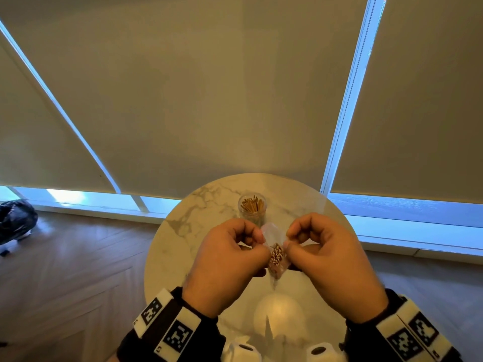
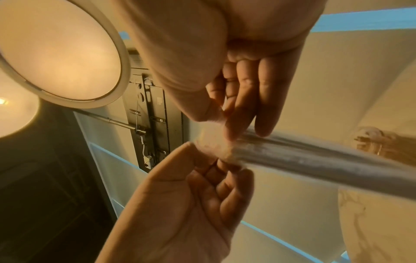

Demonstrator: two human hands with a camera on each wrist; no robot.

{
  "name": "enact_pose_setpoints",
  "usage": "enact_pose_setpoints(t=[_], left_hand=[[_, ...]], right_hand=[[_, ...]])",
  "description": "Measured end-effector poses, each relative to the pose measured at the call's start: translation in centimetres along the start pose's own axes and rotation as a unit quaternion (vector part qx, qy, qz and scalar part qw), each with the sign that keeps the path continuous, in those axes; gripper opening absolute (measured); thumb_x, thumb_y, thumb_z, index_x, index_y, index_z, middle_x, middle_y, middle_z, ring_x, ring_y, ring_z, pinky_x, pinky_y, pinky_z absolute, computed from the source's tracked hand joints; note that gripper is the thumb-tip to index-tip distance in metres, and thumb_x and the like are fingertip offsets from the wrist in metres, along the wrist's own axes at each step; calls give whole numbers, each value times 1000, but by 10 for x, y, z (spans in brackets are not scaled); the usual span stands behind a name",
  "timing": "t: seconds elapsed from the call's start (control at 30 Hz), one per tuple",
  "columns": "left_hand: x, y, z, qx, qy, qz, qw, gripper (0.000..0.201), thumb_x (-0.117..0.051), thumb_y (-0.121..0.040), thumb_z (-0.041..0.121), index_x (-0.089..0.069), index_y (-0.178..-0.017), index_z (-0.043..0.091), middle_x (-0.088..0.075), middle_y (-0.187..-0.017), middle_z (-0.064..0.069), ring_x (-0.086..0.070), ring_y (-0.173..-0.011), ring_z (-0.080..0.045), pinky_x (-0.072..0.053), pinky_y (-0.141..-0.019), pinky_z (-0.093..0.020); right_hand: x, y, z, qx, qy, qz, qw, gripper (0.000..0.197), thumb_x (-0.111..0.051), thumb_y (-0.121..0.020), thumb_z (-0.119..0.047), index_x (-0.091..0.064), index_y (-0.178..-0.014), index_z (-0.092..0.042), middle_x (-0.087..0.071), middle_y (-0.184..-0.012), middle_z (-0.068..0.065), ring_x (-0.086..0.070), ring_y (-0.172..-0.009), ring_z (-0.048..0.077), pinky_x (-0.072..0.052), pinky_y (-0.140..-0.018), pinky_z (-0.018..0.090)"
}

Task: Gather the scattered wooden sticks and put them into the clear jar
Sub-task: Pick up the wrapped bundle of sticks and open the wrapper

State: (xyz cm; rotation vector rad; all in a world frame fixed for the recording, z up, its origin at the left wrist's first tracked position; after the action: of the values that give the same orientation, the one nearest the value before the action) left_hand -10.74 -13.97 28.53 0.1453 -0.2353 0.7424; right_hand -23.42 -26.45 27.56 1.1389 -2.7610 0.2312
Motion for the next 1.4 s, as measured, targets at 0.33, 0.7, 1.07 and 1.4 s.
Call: enact_pose_setpoints(t=[0.33,0.7,1.07,1.4], left_hand=[[10,-17,28,-22,29,-86,996,23,-58,-68,9,-80,-72,16,-72,-68,-9,-67,-58,-23,-58,-58,-37],[-8,-25,29,-24,223,-146,963,36,-63,-91,30,-73,-117,7,-71,-115,-22,-65,-104,-33,-48,-88,-46],[-49,-3,16,-84,144,-181,969,49,-62,-94,42,-60,-127,4,-70,-94,-22,-67,-65,-43,-59,-47,-43],[-42,-4,3,-159,127,-133,970,32,-60,-99,33,-67,-129,22,-72,-125,3,-70,-113,-20,-56,-90,-36]], right_hand=[[20,1,24,97,96,-154,979,111,-95,-50,-59,-39,-146,-52,-49,-149,-22,-44,-141,2,-40,-112,31],[-8,-1,22,-14,-9,-302,953,7,-73,-86,-8,-74,-80,-5,-74,-72,9,-70,-62,22,-59,-63,34],[-12,-7,23,-46,-111,-230,966,24,-75,-56,-22,-71,-76,-10,-66,-58,17,-61,-46,26,-49,-49,30],[-1,-6,26,-62,-244,-293,922,38,-99,-60,-30,-74,-86,-17,-52,-60,9,-52,-39,21,-47,-51,33]])
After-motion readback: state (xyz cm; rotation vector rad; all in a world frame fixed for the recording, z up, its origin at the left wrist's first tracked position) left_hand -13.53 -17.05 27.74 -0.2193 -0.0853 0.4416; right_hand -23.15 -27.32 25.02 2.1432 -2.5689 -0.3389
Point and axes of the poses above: each hand's wrist, its own y-axis away from the middle knuckle, its own x-axis out of the back of the hand, z = x × y, the point moved 3 cm from there along -y, towards the middle knuckle
